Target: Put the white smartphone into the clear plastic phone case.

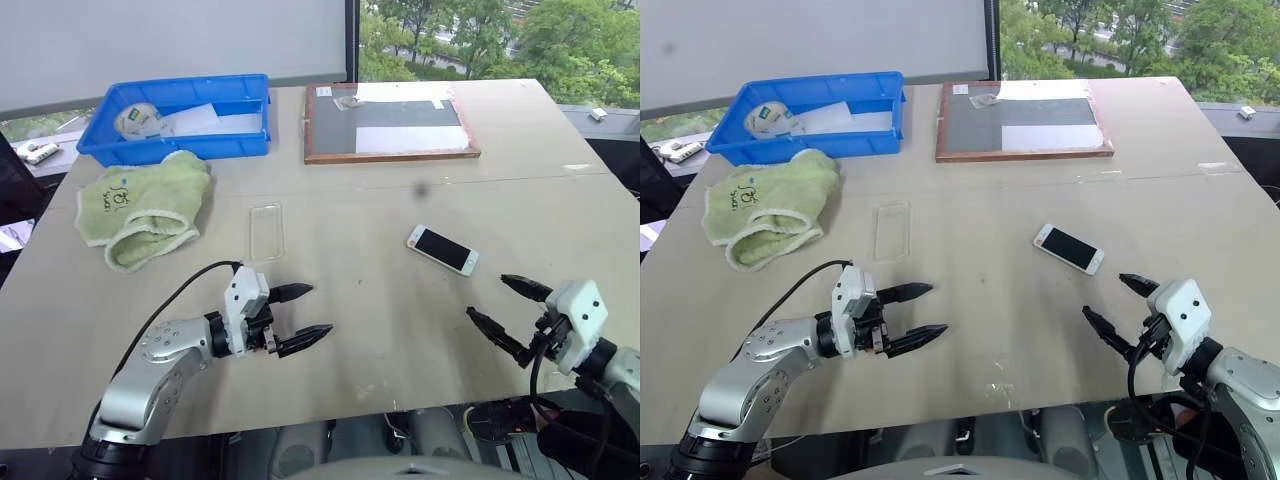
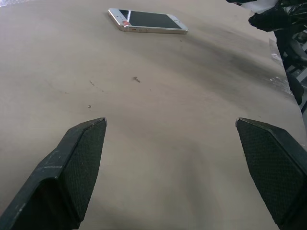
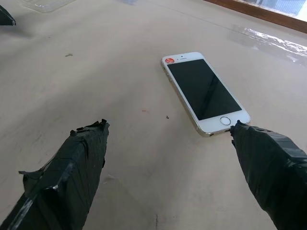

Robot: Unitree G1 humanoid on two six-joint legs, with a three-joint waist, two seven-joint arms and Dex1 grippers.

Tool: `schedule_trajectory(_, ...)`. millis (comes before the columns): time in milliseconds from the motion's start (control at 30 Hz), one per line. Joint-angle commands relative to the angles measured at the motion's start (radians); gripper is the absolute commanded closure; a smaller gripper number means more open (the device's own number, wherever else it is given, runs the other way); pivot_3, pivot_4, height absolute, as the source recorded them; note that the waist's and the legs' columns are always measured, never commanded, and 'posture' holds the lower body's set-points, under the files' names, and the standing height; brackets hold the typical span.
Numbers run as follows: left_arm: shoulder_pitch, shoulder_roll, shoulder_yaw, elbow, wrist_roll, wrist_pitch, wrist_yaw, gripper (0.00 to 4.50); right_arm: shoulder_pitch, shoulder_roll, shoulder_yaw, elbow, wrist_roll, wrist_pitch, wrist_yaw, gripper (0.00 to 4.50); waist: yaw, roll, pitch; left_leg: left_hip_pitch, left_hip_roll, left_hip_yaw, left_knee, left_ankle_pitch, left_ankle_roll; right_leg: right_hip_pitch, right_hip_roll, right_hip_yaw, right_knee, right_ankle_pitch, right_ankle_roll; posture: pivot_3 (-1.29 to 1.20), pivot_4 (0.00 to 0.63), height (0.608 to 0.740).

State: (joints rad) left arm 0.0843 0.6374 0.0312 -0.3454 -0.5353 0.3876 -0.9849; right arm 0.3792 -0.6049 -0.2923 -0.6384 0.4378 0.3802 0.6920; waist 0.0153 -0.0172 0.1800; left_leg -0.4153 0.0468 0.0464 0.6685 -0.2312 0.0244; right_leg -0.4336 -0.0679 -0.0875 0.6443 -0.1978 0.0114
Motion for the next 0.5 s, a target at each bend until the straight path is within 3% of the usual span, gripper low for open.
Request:
schedule_trajectory(33,-0.035,-0.025,0.032,0.014,-0.015,-0.011,0.033,0.00,-0.023,0.003,-0.016,-0.038,0.016,-0.035,-0.001,0.04,0.000,0.000,0.000,0.000,0.000,0.000,0.000,0.000,0.000,0.000,0.000,0.000,0.000,0.000,0.000,0.00,0.150,0.740)
schedule_trajectory(267,-0.251,-0.110,0.159,0.151,-0.109,0.130,0.227,0.00,-0.138,0.020,0.040,-0.155,0.141,-0.003,0.003,0.04,0.000,0.000,0.000,0.000,-0.001,-0.002,0.001,0.000,0.000,0.001,0.002,0.000,0.000,0.000,0.000,0.00,0.150,0.740)
schedule_trajectory(400,-0.335,0.021,0.114,0.231,-0.015,0.147,0.156,0.00,-0.143,-0.043,0.057,-0.231,0.252,0.044,0.059,0.04,-0.001,-0.001,0.000,-0.001,-0.003,-0.001,0.000,0.000,0.000,0.000,0.004,0.001,-0.001,0.000,0.001,0.00,0.150,0.740)
schedule_trajectory(500,-0.467,0.151,0.069,0.434,0.051,-0.004,-0.098,0.00,-0.151,-0.108,0.067,-0.236,0.252,0.047,0.110,0.04,0.001,-0.001,0.000,-0.001,-0.002,0.001,-0.001,0.000,0.000,0.000,0.005,0.002,-0.002,0.000,0.001,0.00,0.150,0.740)
